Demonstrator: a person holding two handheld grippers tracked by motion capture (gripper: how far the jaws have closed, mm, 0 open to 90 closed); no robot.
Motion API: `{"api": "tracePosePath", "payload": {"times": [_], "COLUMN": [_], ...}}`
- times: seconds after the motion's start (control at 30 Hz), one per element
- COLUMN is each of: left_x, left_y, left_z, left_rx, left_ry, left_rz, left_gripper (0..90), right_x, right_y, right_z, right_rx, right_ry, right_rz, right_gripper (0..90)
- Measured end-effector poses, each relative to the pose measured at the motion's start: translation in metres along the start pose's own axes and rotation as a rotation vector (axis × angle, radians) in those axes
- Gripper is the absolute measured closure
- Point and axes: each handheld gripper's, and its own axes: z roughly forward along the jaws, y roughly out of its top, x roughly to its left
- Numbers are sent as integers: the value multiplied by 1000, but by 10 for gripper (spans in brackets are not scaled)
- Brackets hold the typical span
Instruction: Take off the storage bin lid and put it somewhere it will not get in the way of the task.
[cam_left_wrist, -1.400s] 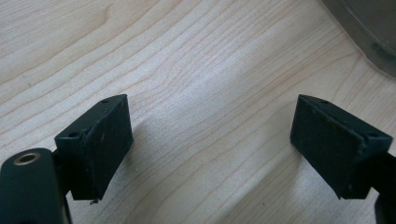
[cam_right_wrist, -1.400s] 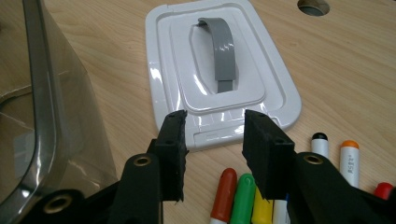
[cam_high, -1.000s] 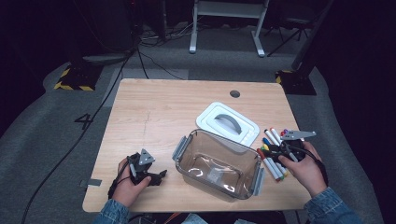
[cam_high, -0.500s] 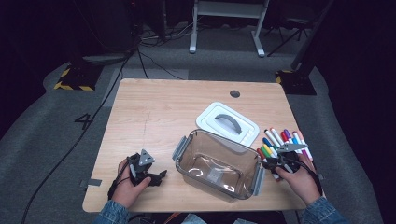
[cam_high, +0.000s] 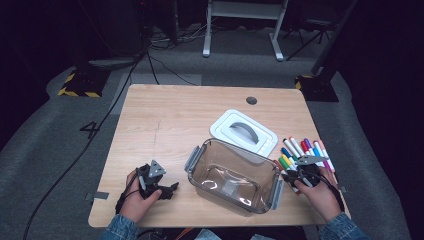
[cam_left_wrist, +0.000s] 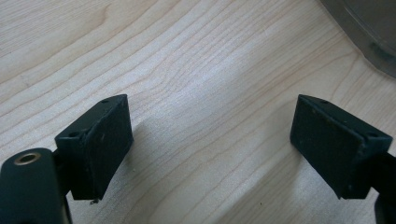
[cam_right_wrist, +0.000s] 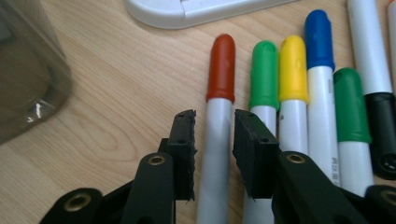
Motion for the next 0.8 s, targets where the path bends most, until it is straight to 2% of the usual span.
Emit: {"api": "tracePosePath", "payload": {"times": [0.17,0.4,0.53,0.7,0.8], "left_x": [0,0,0,0,0], "left_y": [0,0,0,0,0], "left_z": [0,0,0,0,0], "left_rx": [0,1,1,1,0], "left_ry": [0,-1,-1,-1,-1], "left_rz": [0,0,4,4,4], "left_gripper": [134,134,132,132,132], "right_x": [0,-2,-1,-1,-3], "right_y": [-4,-2,1,2,3], "right_z": [6,9,11,11,5], "right_rx": [12,-1,-3,4,-16], "right_ry": [10,15,7,8,15], "right_rz": [14,25,23,35,45], "right_gripper": [709,710,758,769,769]}}
